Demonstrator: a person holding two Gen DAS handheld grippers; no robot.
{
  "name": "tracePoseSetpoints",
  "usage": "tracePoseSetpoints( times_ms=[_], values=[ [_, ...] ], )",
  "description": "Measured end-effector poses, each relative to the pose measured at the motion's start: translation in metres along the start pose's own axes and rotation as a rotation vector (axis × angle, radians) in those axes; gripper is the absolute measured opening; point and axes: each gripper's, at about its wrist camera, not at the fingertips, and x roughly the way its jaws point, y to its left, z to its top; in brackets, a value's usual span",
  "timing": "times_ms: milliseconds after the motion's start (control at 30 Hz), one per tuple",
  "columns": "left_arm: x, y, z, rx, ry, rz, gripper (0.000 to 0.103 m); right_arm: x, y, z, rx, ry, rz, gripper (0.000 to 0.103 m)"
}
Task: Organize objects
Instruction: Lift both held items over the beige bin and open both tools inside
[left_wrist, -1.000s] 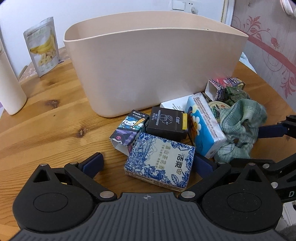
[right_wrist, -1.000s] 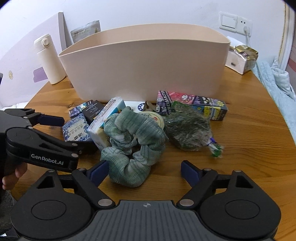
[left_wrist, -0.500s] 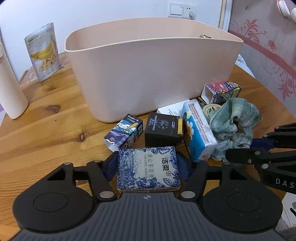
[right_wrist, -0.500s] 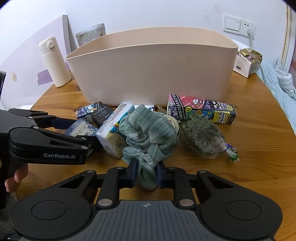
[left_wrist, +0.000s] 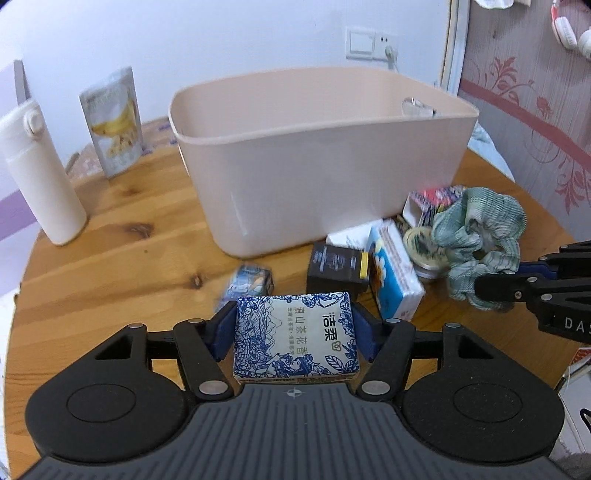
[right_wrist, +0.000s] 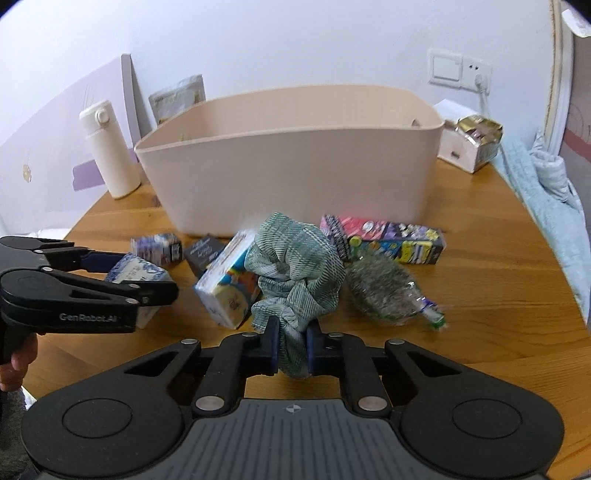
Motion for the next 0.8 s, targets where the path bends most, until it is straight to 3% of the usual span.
tracePoseSetpoints(
  times_ms=[367,800],
  values=[
    [-0.047,-0.002,0.032,-0.014,-0.125,-0.011,0.065,-0.038,-0.022,0.016,0.037,-0.111,-0.067,0.013],
    [-0.055,0.006,0.082,-0.031,-0.222,0.018,0.065,-0.058,-0.029,0.055,0.003,-0.212,-0.134,0.013]
  ],
)
